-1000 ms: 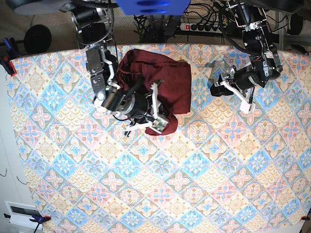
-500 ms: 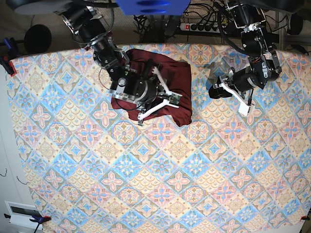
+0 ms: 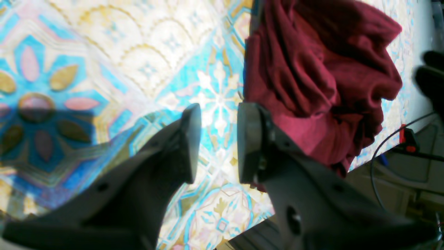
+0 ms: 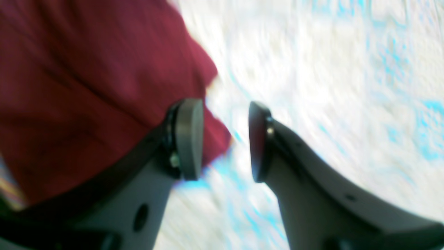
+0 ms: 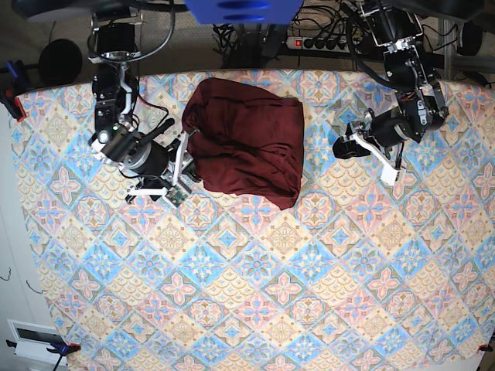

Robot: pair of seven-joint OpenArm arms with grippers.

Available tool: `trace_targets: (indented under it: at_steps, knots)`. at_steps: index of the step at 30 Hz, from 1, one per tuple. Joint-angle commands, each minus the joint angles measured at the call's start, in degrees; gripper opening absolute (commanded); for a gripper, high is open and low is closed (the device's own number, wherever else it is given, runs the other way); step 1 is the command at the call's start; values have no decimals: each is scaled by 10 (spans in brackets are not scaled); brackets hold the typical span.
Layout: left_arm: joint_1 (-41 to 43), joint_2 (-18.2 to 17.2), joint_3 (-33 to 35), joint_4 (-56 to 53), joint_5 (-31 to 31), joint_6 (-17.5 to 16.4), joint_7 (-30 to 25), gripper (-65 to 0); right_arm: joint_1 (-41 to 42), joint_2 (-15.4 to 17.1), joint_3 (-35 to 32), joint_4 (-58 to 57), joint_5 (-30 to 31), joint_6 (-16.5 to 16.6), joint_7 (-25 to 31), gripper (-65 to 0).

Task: Layout the t-shirt on the table in an organized manner, then fold the t-shirt properly
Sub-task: 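Tuck the loose fabric edge under the bundle with the right gripper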

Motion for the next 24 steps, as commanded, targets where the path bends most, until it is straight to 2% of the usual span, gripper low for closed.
trace_targets:
  at_steps: [1,5,12,16,24]
  knots:
    - [-5,-5,-1,10,-12,-4,-6,-479,7,8,24,-15,19,-2,-17,-421]
    - [-5,-5,-1,10,-12,-4,-6,-479,14,7,80,-115,130,-2,-44,-366]
    - [-3,-5,-1,10,-12,-4,-6,-480,96,7,85,-217,238,-2,-44,-360]
    - [-2,-5,-1,10,-12,-4,-6,-480,98,7,87,-224,261,-2,-46,-359]
    - [-3,-4,-1,10,-12,-4,-6,-481,98,4,82,-225,261,-2,-47,-358]
